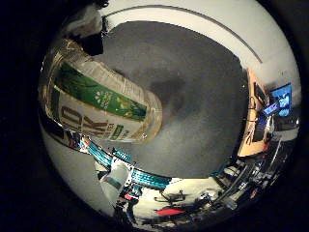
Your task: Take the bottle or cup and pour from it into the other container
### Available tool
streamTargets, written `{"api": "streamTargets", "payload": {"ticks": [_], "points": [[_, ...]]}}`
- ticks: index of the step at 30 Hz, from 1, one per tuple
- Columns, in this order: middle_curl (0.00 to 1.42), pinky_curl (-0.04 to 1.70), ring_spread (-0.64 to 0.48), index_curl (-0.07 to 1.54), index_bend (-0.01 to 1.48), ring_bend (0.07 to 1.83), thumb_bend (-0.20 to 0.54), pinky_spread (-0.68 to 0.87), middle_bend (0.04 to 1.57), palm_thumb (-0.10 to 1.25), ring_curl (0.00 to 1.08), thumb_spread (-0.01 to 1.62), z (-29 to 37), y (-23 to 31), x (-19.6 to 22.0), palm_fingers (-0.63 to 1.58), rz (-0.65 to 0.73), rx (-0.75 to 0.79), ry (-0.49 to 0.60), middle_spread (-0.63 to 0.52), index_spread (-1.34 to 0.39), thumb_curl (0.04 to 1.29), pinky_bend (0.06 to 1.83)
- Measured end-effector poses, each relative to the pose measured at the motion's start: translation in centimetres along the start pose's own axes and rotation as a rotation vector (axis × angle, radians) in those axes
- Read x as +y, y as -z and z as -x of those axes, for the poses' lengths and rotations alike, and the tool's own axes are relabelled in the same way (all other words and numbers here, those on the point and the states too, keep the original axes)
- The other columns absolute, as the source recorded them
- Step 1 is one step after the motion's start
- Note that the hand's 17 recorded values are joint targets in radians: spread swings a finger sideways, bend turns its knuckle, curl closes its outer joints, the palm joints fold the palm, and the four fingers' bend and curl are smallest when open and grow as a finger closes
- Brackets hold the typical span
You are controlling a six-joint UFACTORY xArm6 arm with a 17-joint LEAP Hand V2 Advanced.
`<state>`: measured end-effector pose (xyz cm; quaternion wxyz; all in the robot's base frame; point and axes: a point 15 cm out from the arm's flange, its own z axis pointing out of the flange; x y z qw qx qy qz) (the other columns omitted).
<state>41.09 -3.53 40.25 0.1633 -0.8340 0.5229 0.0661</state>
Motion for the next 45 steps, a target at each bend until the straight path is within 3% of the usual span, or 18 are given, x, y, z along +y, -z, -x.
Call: {"api": "streamTargets", "payload": {"ticks": [11,22,37,45], "points": [[0.81,0.95,-0.27,0.78,1.21,1.24,-0.020,-0.27,1.34,1.10,0.95,0.25,4.5,-2.1,-1.4,1.11,0.258,0.309,0.177,-0.14,-0.19,0.95,1.20],[0.81,0.95,-0.27,0.77,1.22,1.25,-0.021,-0.27,1.35,1.09,0.94,0.22,7.1,-3.6,-4.3,1.12,0.418,0.638,0.298,-0.13,-0.19,0.95,1.18],[0.80,0.96,-0.27,0.77,1.23,1.26,-0.021,-0.27,1.35,1.08,0.94,0.20,10.1,-6.1,-7.1,1.11,0.584,0.933,0.417,-0.13,-0.19,0.95,1.18],[0.80,0.96,-0.27,0.77,1.23,1.26,-0.021,-0.27,1.36,1.08,0.93,0.20,11.8,-7.3,-7.7,1.11,0.617,1.004,0.472,-0.13,-0.19,0.95,1.18]]}}
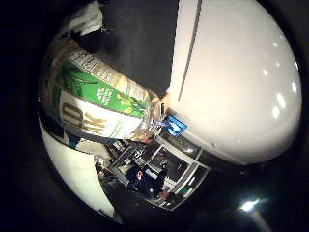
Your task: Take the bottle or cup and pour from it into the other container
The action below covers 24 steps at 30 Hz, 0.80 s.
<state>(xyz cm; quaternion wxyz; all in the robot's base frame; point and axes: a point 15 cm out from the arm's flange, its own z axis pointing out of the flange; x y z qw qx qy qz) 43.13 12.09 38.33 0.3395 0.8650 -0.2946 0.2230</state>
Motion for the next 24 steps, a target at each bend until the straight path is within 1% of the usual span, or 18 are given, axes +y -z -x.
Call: {"api": "streamTargets", "payload": {"ticks": [9,24], "points": [[0.80,0.97,-0.27,0.76,1.23,1.26,-0.021,-0.27,1.36,1.08,0.93,0.20,0.44,0.10,-0.31,1.11,-0.001,-0.003,0.005,-0.13,-0.19,0.95,1.18],[0.80,0.97,-0.27,0.76,1.23,1.26,-0.021,-0.27,1.36,1.08,0.93,0.22,0.41,0.82,0.54,1.11,-0.038,-0.035,-0.014,-0.13,-0.19,0.94,1.18]]}}
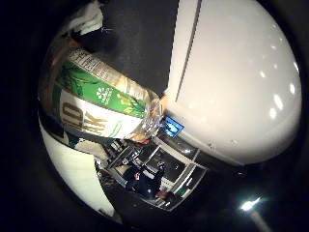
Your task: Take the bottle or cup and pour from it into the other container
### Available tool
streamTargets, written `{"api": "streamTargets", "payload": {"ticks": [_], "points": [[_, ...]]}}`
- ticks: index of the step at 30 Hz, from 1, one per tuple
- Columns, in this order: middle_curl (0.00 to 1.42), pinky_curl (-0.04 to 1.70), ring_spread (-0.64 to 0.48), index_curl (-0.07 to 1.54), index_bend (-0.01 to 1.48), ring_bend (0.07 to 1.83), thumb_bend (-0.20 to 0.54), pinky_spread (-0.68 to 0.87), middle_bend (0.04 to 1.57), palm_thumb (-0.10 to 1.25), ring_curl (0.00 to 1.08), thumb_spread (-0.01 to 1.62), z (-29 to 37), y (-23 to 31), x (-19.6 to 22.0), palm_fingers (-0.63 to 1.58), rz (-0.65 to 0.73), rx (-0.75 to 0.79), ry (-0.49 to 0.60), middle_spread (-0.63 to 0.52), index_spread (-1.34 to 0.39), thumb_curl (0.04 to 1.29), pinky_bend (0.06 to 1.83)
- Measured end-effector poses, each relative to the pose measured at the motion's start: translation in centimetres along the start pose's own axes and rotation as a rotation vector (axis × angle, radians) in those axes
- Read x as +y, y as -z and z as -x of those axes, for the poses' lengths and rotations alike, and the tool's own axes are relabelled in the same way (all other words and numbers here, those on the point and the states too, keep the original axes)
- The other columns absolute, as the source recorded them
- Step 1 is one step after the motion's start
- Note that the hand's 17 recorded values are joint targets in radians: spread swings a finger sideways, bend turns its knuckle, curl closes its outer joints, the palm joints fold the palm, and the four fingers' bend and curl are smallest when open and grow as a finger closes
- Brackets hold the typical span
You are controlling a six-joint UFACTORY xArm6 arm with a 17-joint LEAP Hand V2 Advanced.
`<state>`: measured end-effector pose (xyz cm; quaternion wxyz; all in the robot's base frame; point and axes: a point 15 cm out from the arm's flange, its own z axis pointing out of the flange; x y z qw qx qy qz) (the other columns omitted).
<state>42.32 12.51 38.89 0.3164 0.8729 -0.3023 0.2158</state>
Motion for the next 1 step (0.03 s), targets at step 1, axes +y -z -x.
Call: {"api": "streamTargets", "payload": {"ticks": [1], "points": [[0.80,0.97,-0.27,0.76,1.23,1.26,-0.021,-0.27,1.36,1.08,0.93,0.22,0.20,0.10,0.17,1.11,-0.012,-0.021,-0.004,-0.13,-0.19,0.94,1.18]]}}
